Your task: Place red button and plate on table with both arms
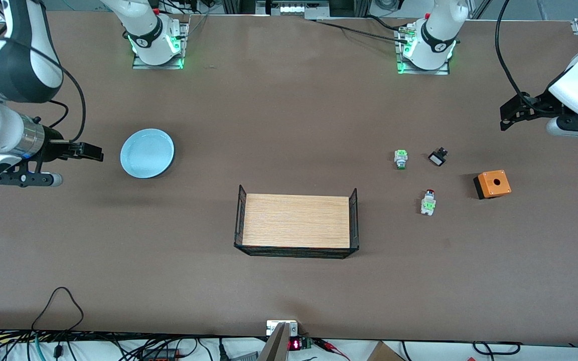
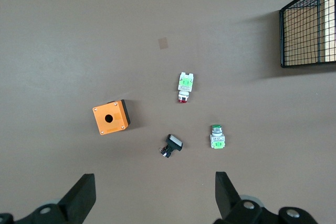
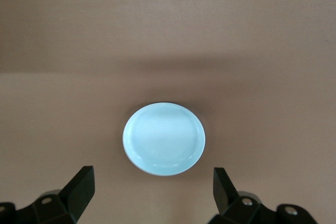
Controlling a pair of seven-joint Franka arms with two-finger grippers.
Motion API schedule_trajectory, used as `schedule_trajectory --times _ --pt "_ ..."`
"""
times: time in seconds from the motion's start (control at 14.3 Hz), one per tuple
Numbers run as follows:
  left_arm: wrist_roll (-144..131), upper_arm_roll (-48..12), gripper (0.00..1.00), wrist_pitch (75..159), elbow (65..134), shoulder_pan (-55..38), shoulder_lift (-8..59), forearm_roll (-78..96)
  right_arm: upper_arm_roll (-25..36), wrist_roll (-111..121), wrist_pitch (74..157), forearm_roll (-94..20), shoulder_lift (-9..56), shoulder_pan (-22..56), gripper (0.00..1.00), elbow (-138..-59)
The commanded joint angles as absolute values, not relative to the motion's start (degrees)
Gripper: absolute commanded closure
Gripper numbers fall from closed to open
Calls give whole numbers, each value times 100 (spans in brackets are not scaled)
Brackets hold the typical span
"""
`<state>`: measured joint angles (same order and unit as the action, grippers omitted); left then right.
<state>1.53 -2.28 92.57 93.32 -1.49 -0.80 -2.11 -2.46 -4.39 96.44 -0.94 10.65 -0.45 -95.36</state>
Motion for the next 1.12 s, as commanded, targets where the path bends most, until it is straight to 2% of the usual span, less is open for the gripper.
schedule_trajectory --times 0.0,0.21,0.49,0.63,0.77,0.98,1.05 --pt "123 -237 0 9132 9185 -132 -35 -290 -237 -484 8914 -44 1072 -18 0 -8721" --pt "123 -237 0 9132 9185 -132 -35 -290 7 -396 8649 0 1002 43 0 -8228" --pt "123 -237 0 9132 9185 -132 -35 -290 1229 -290 8438 -70 941 913 0 -7928" --pt "123 -237 0 9132 9185 -132 -35 -290 1292 -19 8385 -1 897 827 0 -7936" --pt "123 -237 0 9132 9185 -132 -35 -290 1353 123 8420 61 800 861 0 -8120" --pt "123 -237 0 9132 9185 -132 -35 -290 1336 167 9269 97 187 888 0 -9172" --pt "123 -237 0 9132 9185 -132 -35 -290 1327 158 9281 97 124 888 0 -9237"
